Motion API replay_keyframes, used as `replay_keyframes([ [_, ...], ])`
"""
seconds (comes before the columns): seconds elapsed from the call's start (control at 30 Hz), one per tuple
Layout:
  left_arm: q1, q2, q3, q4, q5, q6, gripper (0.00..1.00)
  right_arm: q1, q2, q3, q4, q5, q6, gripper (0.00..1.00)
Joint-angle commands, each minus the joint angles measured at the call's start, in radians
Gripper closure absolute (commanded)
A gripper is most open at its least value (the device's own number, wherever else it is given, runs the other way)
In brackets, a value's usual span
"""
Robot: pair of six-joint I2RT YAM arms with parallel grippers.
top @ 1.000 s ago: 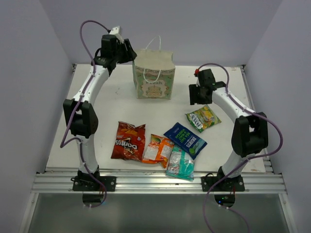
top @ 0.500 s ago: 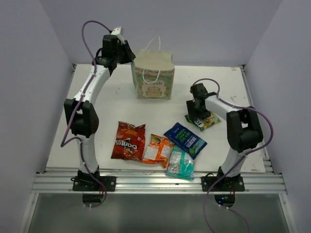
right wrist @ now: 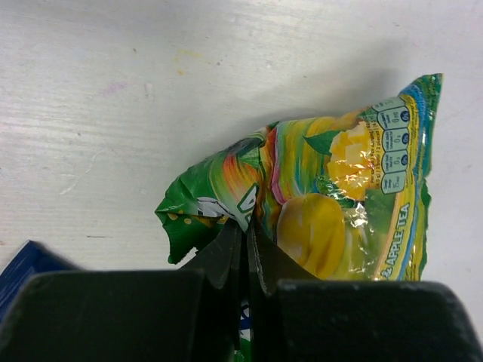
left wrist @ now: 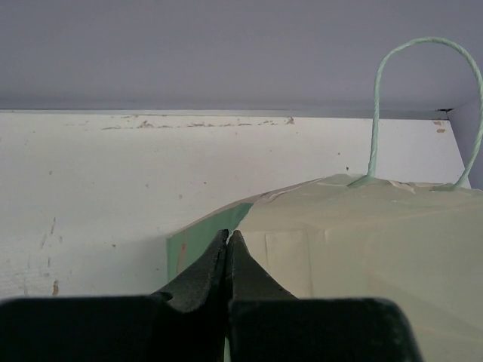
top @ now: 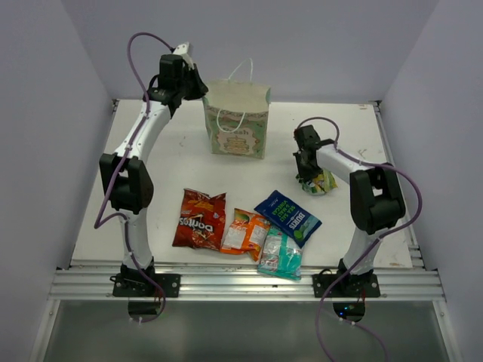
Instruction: Place the snacks into the paper bag
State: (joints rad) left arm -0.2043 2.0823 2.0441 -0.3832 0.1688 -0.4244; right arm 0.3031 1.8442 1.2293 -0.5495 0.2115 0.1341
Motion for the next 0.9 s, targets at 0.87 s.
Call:
replay_keyframes([
  [0.87, -0.032, -0.073, -0.044, -0.039, 0.006, -0.024, 1.0, 0.077, 0.286, 1.239, 0.201, -0.827, 0.551, 1.0],
])
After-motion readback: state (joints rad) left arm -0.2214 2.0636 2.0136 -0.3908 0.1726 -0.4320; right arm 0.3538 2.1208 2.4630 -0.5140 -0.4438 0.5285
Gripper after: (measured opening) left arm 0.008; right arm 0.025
